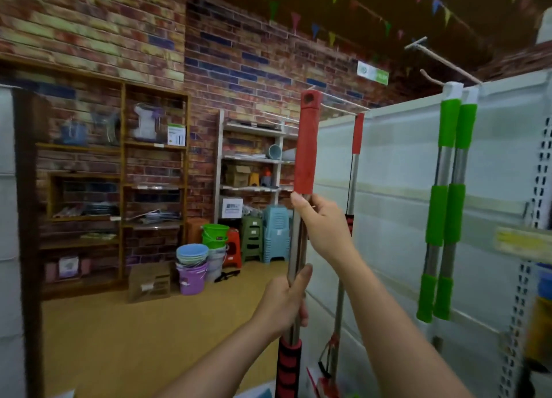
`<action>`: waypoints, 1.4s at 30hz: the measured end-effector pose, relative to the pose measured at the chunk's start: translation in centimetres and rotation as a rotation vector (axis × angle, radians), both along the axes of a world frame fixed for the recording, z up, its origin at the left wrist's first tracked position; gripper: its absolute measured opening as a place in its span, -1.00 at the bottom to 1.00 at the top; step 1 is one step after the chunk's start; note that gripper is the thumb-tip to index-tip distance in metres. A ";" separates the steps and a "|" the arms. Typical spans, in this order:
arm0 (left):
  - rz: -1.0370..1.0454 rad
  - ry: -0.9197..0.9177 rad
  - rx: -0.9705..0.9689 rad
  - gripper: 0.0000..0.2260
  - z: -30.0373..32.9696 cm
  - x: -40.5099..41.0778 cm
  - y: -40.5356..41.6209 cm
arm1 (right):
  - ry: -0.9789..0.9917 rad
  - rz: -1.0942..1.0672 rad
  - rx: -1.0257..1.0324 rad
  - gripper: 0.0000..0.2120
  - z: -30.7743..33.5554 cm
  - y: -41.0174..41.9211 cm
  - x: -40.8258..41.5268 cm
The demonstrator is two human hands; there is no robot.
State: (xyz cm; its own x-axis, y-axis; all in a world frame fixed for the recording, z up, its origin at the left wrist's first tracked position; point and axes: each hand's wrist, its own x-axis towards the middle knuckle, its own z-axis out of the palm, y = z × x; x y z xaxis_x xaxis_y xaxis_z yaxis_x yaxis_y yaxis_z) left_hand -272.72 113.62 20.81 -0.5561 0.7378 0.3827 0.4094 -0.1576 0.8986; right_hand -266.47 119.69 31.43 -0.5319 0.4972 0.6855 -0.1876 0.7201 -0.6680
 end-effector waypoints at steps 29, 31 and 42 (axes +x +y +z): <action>-0.316 0.007 0.049 -0.47 11.2 -26.9 31.7 | 0.030 -0.533 0.138 -0.60 11.2 29.0 -26.2; -0.334 0.000 0.062 -0.47 11.5 -27.4 32.5 | 0.042 -0.543 0.153 -0.61 11.6 29.4 -26.7; -0.457 -0.035 0.054 -0.47 12.2 -28.5 34.3 | 0.021 -0.625 0.147 -0.64 12.3 29.8 -27.5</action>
